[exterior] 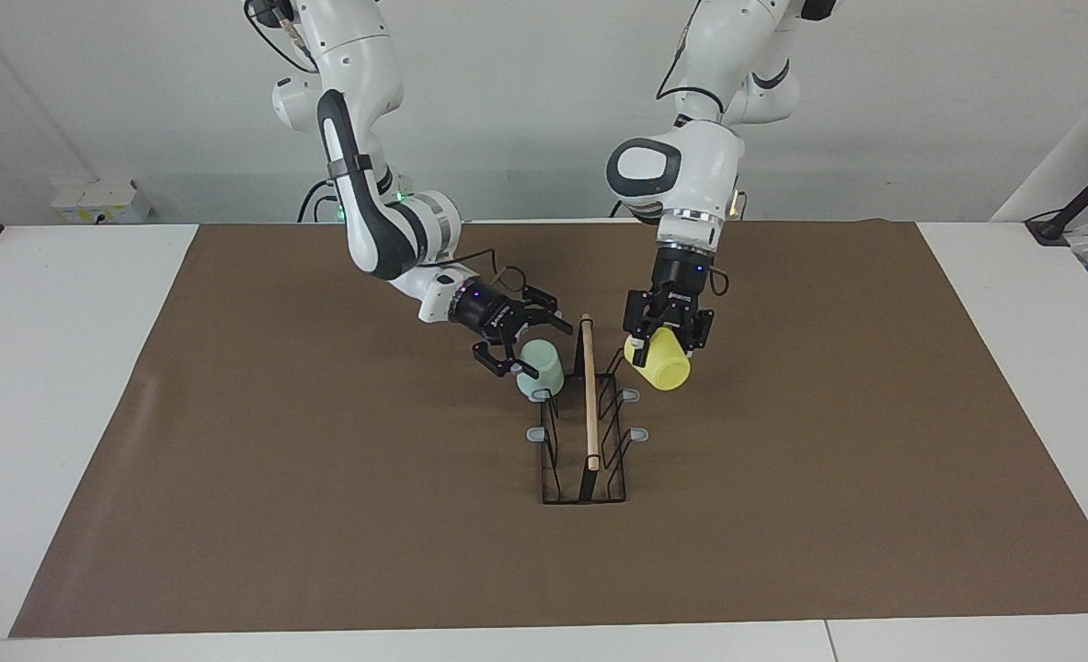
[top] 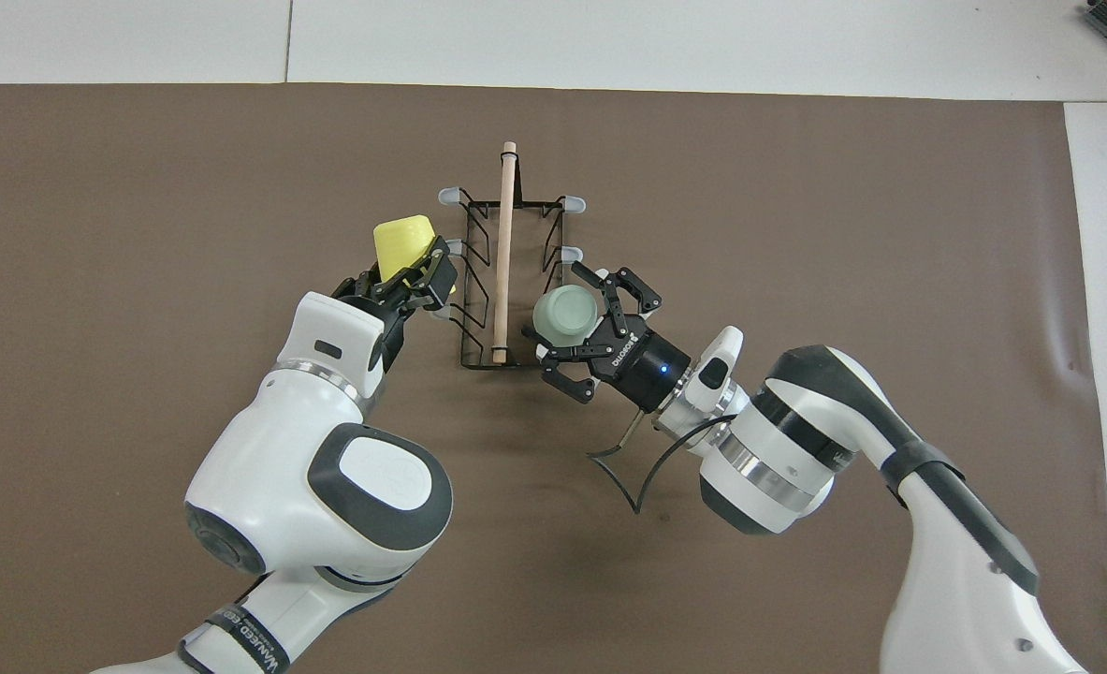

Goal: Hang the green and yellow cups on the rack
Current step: 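Carry the yellow cup onto a rack peg while the right gripper hangs the green cup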

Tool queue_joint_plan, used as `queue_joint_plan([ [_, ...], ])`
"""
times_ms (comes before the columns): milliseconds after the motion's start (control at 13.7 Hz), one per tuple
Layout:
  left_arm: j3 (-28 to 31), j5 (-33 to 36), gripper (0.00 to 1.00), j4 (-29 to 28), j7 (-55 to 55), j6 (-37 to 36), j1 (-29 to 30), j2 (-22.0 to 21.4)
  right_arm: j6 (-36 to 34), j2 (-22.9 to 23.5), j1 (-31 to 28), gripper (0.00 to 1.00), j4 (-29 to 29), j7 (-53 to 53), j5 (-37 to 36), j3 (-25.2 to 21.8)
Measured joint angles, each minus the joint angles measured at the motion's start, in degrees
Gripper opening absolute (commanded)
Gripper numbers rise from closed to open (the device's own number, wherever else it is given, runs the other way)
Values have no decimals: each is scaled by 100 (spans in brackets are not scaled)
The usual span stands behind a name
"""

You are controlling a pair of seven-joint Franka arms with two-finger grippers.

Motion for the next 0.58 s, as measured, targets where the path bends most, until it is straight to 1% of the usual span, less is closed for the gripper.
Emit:
queue_joint_plan([
  [146,-2,-3,0,-24,3,8,-55,15,48,0,-3,99,0,0,0,-1],
  [291,-3,-5,0,-95,6,12,-74,30,239,0,-17,99,3,0,0,-3],
  [582,-89,-13,0,-306,53,18,-79,44,1323,-47,-10,99,188,35,0,8],
])
